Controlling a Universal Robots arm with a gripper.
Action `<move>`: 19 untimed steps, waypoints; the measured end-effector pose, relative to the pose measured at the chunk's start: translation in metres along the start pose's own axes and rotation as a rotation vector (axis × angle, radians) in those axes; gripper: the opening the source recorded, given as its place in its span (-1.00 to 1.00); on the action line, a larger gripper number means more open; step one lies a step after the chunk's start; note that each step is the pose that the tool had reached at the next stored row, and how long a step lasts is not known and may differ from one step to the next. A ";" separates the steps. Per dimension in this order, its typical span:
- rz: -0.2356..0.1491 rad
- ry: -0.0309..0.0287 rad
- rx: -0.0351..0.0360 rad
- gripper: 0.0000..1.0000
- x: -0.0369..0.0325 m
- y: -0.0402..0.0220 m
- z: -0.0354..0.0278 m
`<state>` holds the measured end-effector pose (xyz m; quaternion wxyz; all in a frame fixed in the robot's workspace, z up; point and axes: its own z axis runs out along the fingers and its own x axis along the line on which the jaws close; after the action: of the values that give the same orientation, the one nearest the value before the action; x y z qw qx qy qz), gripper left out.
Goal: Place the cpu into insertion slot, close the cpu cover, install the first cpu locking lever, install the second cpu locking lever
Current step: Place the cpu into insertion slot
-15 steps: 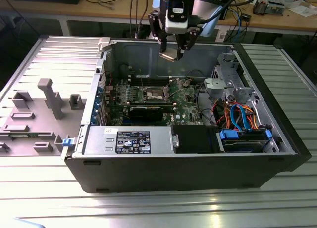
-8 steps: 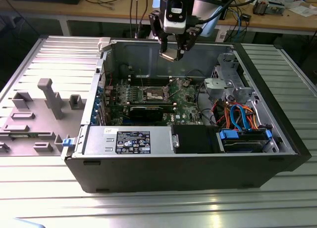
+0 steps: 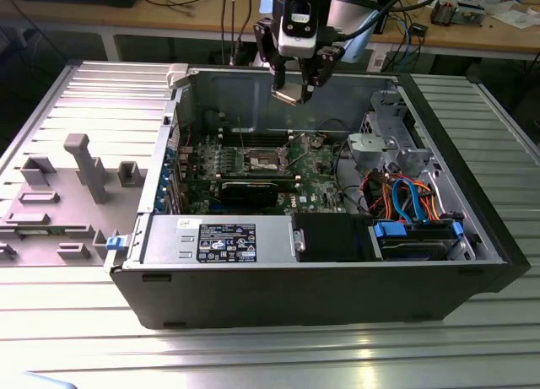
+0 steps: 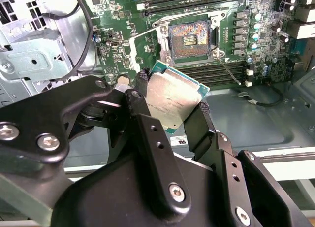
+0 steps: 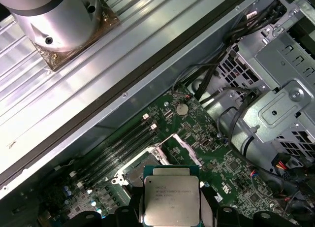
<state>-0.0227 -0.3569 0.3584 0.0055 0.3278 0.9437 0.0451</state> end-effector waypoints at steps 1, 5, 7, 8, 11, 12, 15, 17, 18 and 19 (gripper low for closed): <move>0.000 0.0000 0.0000 0.08 0.0000 0.0000 0.0000; 0.013 -0.0011 -0.0003 0.08 0.0000 0.0000 0.0000; 0.044 -0.0039 -0.0009 0.08 0.0000 0.0000 0.0001; 0.053 -0.0047 -0.0011 0.08 0.0000 0.0000 0.0001; 0.074 -0.0065 -0.0014 0.08 0.0000 0.0000 0.0002; 0.074 -0.0066 -0.0014 0.08 0.0000 0.0000 0.0001; 0.074 -0.0067 -0.0014 0.08 0.0000 0.0000 0.0002; 0.074 -0.0066 -0.0014 0.08 0.0000 0.0000 0.0002; 0.074 -0.0066 -0.0014 0.08 0.0000 0.0000 0.0002; 0.074 -0.0066 -0.0014 0.08 0.0000 0.0000 0.0002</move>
<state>-0.0227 -0.3569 0.3582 0.0072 0.3628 0.9308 0.0449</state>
